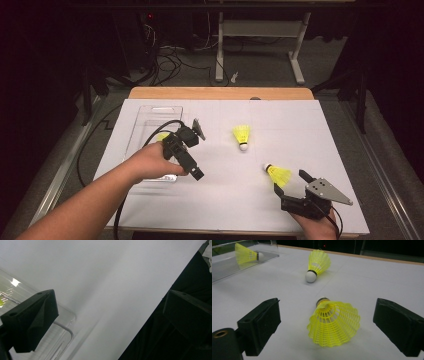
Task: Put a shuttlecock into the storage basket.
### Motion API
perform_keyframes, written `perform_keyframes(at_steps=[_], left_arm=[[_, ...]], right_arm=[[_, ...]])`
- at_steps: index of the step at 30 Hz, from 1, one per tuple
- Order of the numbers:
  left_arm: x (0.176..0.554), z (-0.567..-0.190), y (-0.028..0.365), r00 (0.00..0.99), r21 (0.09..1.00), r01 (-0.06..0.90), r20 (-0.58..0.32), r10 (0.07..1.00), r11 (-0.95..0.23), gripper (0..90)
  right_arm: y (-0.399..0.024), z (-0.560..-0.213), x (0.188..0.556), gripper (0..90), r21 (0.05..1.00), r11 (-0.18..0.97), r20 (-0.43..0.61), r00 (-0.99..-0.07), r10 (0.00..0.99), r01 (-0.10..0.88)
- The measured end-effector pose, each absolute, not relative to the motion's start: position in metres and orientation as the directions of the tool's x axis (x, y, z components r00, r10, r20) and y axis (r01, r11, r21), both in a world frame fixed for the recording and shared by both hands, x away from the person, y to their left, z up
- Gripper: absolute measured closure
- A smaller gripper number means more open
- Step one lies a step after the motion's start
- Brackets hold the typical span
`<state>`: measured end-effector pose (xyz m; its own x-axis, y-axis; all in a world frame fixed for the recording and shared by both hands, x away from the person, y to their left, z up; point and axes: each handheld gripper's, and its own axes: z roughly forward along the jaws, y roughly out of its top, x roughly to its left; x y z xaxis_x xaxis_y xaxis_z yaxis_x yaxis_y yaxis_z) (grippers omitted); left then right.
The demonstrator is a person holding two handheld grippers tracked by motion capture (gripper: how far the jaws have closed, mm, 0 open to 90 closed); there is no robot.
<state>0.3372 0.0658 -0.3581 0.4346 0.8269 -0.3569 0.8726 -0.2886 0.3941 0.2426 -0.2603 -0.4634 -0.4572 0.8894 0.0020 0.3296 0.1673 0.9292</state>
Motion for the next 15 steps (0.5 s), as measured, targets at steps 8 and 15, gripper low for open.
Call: perform_keyframes(at_steps=[8, 15], left_arm=[[0.3365, -0.3576, 0.0667, 0.435, 0.398, 0.873, -0.371, 0.821, -0.282, 0.6], [0.3359, -0.3597, 0.0669, 0.439, 0.400, 0.871, -0.368, 0.820, -0.287, 0.7]], right_arm=[[-0.2584, -0.4648, 0.2426, 35.1, 0.909, 0.181, 0.022, -0.478, 0.878, 0.376], [-0.2559, -0.4665, 0.2439, 52.8, 0.889, 0.180, 0.054, -0.486, 0.872, 0.422]])
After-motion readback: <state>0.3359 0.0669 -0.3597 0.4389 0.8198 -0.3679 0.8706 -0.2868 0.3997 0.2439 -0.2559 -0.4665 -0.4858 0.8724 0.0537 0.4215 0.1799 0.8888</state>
